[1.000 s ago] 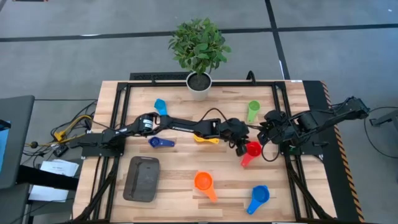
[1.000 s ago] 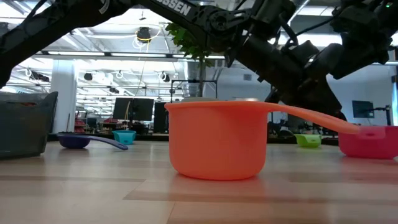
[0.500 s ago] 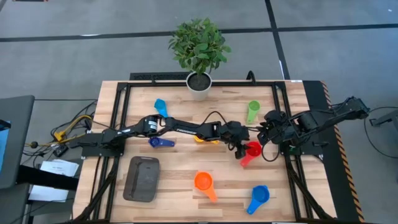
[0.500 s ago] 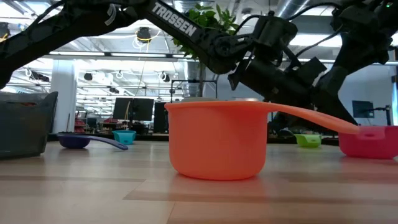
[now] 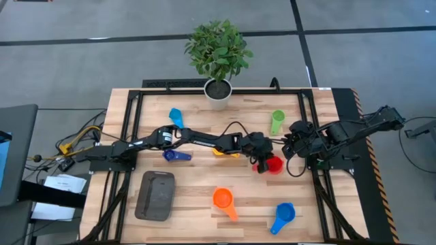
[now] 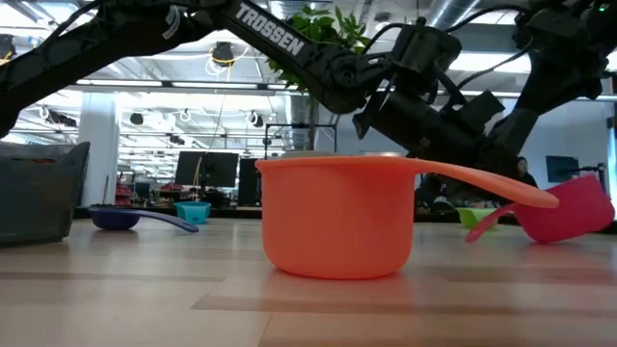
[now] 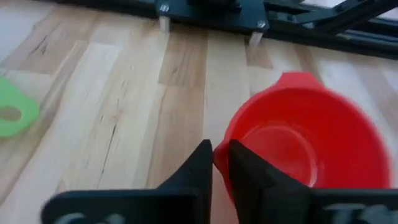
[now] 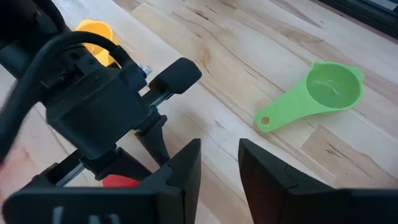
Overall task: Nest measuring cups in basket
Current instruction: Stack the red measuring cup on top of the orange measuring cup
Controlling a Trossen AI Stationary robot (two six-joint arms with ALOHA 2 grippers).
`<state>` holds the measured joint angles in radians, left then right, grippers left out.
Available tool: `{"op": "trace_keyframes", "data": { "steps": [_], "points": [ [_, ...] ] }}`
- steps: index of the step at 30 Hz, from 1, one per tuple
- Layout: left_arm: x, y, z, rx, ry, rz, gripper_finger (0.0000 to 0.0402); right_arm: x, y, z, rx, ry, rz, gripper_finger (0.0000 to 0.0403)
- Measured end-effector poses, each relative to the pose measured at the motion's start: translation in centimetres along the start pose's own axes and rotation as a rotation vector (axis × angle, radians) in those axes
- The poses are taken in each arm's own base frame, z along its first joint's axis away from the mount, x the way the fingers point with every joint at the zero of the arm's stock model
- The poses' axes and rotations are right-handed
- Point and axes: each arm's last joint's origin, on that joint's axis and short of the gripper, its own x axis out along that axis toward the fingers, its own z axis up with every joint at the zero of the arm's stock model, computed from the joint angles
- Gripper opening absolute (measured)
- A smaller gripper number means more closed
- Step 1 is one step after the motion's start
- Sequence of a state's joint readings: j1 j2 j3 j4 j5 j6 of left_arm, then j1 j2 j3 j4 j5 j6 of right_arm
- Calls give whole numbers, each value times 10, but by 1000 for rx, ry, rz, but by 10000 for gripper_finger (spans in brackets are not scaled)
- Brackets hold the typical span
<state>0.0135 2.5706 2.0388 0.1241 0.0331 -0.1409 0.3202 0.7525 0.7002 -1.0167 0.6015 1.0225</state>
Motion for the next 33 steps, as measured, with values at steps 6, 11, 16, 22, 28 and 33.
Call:
{"op": "trace_keyframes", "data": {
  "steps": [6, 11, 16, 22, 28, 33],
  "points": [
    [0, 1, -2, -14, 20, 18, 26, 0, 0, 0, -3, 1, 0, 127],
    [-4, -1, 10, -48, 93, 74, 10, 0, 0, 0, -9, -5, -3, 127],
    [-15, -8, 30, -13, 195, 238, 15, 0, -1, 1, -18, -58, -40, 123],
    [-31, -25, 47, -17, 253, 371, 6, 0, -3, 5, -30, -146, -94, 121],
    [-47, -38, 52, -34, 269, 443, 2, 1, -5, 7, -17, -159, -120, 120],
    [-62, -54, 59, -1, 273, 535, 1, 1, -4, 7, -10, -163, -114, 120]
  ]
}}
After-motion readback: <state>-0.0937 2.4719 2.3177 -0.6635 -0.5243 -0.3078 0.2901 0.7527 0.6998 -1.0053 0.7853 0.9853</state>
